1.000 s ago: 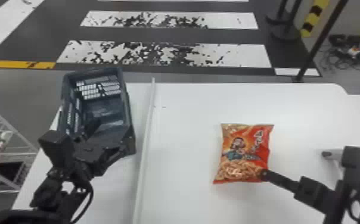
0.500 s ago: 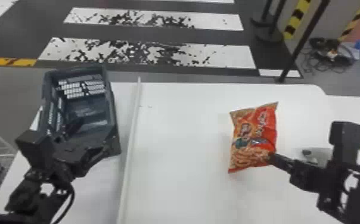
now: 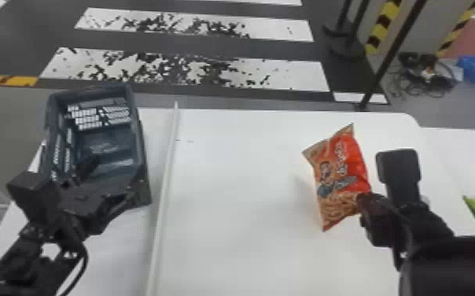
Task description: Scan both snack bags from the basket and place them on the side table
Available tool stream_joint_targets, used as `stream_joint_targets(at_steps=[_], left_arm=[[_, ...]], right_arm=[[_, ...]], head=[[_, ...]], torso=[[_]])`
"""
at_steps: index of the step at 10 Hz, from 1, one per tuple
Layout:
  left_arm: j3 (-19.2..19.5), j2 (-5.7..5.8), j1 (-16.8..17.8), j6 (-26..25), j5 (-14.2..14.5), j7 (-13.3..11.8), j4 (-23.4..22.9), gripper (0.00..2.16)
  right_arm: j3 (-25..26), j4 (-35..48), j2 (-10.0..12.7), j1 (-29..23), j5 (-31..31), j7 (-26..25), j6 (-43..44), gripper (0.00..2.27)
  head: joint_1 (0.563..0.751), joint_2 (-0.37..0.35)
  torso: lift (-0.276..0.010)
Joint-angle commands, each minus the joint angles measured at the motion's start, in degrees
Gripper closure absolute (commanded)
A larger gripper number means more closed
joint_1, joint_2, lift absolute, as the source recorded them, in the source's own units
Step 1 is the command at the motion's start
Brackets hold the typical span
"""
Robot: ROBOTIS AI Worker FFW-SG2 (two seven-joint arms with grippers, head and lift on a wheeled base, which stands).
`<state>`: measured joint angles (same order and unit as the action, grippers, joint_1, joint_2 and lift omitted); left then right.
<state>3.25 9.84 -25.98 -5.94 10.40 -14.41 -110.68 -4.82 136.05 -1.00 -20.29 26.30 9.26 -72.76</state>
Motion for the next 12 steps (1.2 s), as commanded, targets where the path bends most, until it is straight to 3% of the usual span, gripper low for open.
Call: stream_joint_targets(at_steps=[1, 3, 5, 7, 9, 10, 12], left_arm=[[0.00, 0.00, 0.05, 0.00, 0.06, 0.00, 0.02, 0.09], [0.00, -0.09, 0.23, 0.00, -0.02, 0.00, 0.20, 0.09], [-0.09, -0.09, 0.41, 0.00, -0.02, -0.09, 0.55, 0.09], [0.00, -0.09, 0.32, 0.00, 0.06, -0.09, 0.64, 0.09], [0.09, 0.00, 0.32, 0.00, 0.06, -0.09, 0.81, 0.09], [0.09, 0.00, 0.32, 0.00, 0.06, -0.09, 0.90, 0.09], [0.09, 0.00, 0.49, 0.17, 0.15, -0.09, 1.08, 0.09]], right_arm=[[-4.68, -0.08, -0.93, -0.10, 8.24, -1.44, 0.03, 2.25], [-11.53, -1.67, -2.78, -0.19, 18.79, -3.46, -1.03, 2.25], [-22.61, -9.58, -7.08, 0.95, 30.21, -4.61, -2.08, 2.25], [-29.90, -15.55, -9.28, 2.01, 32.94, -3.64, -2.61, 2.25], [-33.42, -16.25, -9.46, 2.10, 31.44, -3.29, -4.02, 2.23], [-34.21, -15.73, -9.37, 2.18, 29.42, -3.29, -5.42, 1.84], [-33.94, -14.59, -9.37, 2.18, 23.18, -3.20, -6.30, 0.03]], head=[[0.695, -0.071], [0.695, -0.087], [0.695, -0.091], [0.695, -0.057], [0.695, -0.001], [0.695, 0.012], [0.695, 0.045]], torso=[[-0.075], [-0.075], [-0.075], [-0.075], [-0.075], [-0.075], [-0.075]])
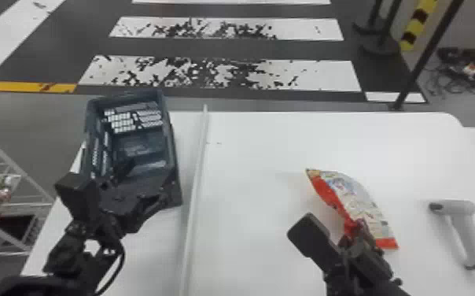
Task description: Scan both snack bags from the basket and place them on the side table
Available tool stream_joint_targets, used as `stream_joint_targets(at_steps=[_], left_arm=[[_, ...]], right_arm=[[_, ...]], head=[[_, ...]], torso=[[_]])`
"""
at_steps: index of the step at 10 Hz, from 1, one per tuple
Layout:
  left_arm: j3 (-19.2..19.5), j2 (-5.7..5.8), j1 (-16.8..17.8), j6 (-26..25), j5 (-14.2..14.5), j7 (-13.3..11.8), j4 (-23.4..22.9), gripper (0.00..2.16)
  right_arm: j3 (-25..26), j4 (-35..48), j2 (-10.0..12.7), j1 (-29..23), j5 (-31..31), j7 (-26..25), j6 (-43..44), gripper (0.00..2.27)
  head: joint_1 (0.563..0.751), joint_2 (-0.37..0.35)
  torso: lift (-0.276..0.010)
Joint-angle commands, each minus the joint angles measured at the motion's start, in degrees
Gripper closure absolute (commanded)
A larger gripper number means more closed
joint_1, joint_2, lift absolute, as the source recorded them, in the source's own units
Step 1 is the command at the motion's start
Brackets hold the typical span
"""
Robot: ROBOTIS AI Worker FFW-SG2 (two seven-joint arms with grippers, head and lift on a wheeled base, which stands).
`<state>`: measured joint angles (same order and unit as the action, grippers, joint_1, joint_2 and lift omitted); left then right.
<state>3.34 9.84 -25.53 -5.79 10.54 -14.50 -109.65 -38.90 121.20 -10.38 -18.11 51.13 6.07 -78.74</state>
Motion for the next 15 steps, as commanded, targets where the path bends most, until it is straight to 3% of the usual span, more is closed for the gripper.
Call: stream_joint_targets(at_steps=[1, 10, 11, 13, 15], left_arm=[[0.00, 0.00, 0.04, -0.15, 0.01, -0.09, 0.14, 0.09], [0.00, -0.09, 0.04, -0.15, 0.10, -0.09, 0.22, 0.09], [0.00, -0.09, 0.04, 0.03, 0.01, -0.09, 0.22, 0.09], [0.00, -0.09, -0.05, 0.03, 0.01, -0.09, 0.22, 0.09], [0.00, 0.00, -0.22, 0.03, 0.01, -0.09, 0.05, 0.09]], right_arm=[[0.75, 1.14, 0.09, 0.00, -3.58, 0.00, -0.50, 0.00], [20.18, 13.18, 1.23, -0.44, -35.05, 5.62, -3.31, 0.14], [22.29, 13.18, 1.67, -0.44, -37.51, 7.82, -2.43, 0.58], [23.60, 13.10, 2.11, -0.26, -38.74, 7.82, -0.68, 2.20], [24.75, 10.72, 2.38, 0.62, -39.18, 8.00, 4.60, 2.26]], head=[[0.695, 0.061], [0.695, 0.092], [0.695, 0.098], [0.695, 0.110], [0.695, 0.108]], torso=[[-0.075], [-0.075], [-0.075], [-0.075], [-0.075]])
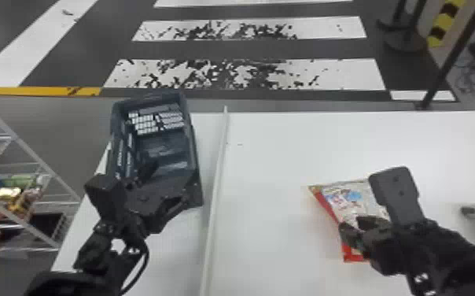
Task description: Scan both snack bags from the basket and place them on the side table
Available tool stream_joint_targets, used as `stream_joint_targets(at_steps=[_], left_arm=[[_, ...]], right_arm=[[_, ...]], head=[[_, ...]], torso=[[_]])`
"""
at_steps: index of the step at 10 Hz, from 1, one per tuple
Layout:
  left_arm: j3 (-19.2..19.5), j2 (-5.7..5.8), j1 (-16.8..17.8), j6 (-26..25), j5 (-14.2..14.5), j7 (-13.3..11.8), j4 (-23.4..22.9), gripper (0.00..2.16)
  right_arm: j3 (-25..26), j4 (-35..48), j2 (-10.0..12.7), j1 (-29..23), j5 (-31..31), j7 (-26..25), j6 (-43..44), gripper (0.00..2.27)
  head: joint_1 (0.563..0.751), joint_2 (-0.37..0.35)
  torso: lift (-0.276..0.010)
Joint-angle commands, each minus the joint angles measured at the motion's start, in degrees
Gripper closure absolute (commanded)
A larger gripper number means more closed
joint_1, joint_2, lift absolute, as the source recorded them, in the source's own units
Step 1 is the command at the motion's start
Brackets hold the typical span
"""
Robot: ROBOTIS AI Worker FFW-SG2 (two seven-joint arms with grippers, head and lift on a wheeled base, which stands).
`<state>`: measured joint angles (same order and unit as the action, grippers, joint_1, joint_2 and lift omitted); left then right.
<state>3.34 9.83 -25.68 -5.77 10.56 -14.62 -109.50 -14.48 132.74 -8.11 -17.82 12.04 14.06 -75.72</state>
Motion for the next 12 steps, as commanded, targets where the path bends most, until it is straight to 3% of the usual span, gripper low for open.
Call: stream_joint_targets(at_steps=[1, 9, 12], left_arm=[[0.00, 0.01, -0.16, 0.01, -0.02, -0.06, -0.28, 0.09], [0.00, 0.10, -0.25, 0.01, -0.02, -0.15, -0.02, 0.09], [0.09, 0.01, -0.25, 0.01, -0.11, -0.15, 0.07, 0.09]], right_arm=[[0.95, -2.57, 0.20, 1.04, 0.00, 0.36, 2.99, 2.26], [2.44, -19.01, 1.70, 3.23, 1.14, 1.24, 14.06, 2.26], [3.32, -17.87, 1.78, 2.53, 0.26, 2.03, 15.99, 2.26]], head=[[0.695, 0.108], [0.695, 0.094], [0.695, 0.083]], torso=[[-0.075], [-0.075], [-0.075]])
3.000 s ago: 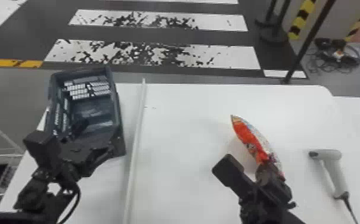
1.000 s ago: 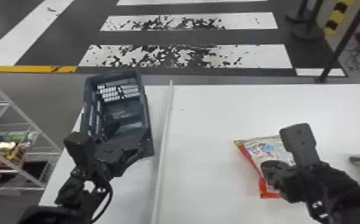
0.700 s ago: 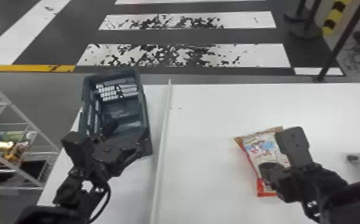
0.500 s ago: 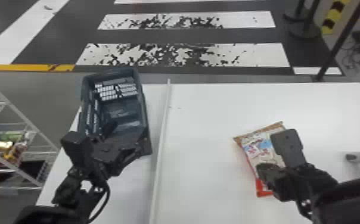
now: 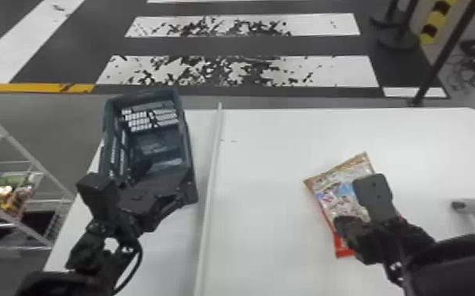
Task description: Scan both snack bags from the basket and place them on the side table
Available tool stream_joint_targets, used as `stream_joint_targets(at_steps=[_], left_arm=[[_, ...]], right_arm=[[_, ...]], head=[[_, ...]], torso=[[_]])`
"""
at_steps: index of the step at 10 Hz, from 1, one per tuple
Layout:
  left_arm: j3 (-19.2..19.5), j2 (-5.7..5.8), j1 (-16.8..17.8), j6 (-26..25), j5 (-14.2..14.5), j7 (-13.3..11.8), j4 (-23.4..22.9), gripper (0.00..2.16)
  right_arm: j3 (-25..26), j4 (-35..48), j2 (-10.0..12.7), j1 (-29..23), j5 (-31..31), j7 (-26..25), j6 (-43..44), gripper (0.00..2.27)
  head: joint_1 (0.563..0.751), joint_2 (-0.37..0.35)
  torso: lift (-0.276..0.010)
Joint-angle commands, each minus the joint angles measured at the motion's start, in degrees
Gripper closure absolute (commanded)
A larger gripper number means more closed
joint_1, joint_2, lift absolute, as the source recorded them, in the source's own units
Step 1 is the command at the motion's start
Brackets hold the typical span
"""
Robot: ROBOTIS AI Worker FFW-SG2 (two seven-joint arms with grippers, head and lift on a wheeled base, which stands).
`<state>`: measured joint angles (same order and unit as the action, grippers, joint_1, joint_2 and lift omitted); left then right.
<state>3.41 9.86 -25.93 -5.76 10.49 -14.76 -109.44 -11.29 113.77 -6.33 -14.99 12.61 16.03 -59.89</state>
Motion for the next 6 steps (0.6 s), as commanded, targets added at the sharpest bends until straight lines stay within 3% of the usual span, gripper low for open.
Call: stream_joint_targets(at_steps=[1, 3, 6], left_arm=[[0.02, -0.19, 0.00, 0.00, -0.12, -0.09, 0.10, 0.09], [0.02, -0.28, 0.09, 0.00, -0.21, -0.09, 0.37, 0.09], [0.02, -0.37, 0.09, 0.00, -0.30, -0.18, 0.37, 0.09]], right_arm=[[0.57, 5.06, 0.00, -1.09, -0.83, 0.31, -0.71, 2.26], [1.36, 10.59, 0.00, -1.53, -3.56, 1.28, -3.00, 2.26], [-0.13, 6.81, 0.71, 1.11, -4.00, 1.54, 1.04, 2.26]], head=[[0.695, 0.086], [0.695, 0.094], [0.695, 0.119]], torso=[[-0.075], [-0.075], [-0.075]])
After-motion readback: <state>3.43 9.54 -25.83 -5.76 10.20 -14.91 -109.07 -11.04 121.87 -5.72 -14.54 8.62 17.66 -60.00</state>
